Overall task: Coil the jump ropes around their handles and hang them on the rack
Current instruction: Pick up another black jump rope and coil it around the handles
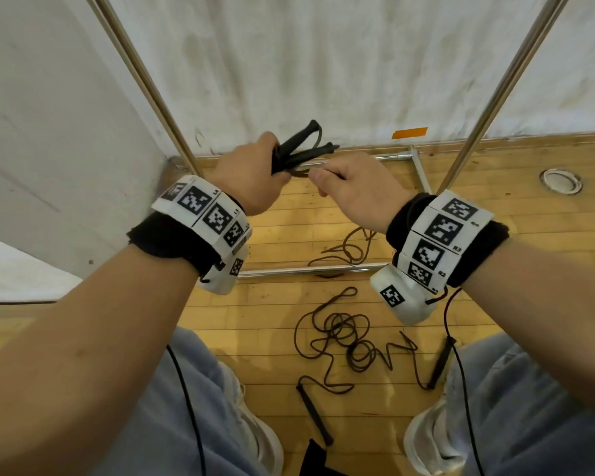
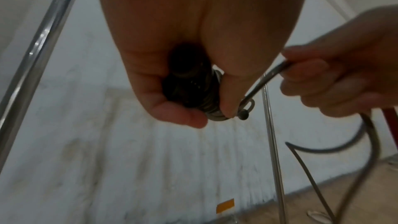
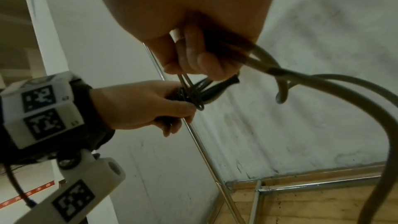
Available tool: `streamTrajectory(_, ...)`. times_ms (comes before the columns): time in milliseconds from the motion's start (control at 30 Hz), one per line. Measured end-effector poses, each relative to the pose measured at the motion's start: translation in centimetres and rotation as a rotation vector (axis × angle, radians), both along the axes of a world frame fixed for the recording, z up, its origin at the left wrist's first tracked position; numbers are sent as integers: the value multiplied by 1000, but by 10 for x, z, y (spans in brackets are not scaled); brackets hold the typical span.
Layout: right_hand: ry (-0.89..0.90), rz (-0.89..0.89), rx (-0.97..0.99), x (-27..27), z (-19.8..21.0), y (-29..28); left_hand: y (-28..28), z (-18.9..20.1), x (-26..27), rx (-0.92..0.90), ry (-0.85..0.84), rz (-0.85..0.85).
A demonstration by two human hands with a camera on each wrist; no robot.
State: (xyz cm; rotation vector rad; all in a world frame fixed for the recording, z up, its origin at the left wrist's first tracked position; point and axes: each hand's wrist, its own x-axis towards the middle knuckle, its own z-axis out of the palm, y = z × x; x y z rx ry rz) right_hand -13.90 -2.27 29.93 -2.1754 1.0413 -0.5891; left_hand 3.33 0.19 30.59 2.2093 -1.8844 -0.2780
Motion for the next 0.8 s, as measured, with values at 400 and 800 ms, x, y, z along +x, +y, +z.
streamTrajectory(400,49,-42,-136,-7,9,-9,2,-15,-24,128,-1,-207)
streamTrajectory(800,100,-166,-198,-20,23,-30,14,-6,-41,22,134,-318)
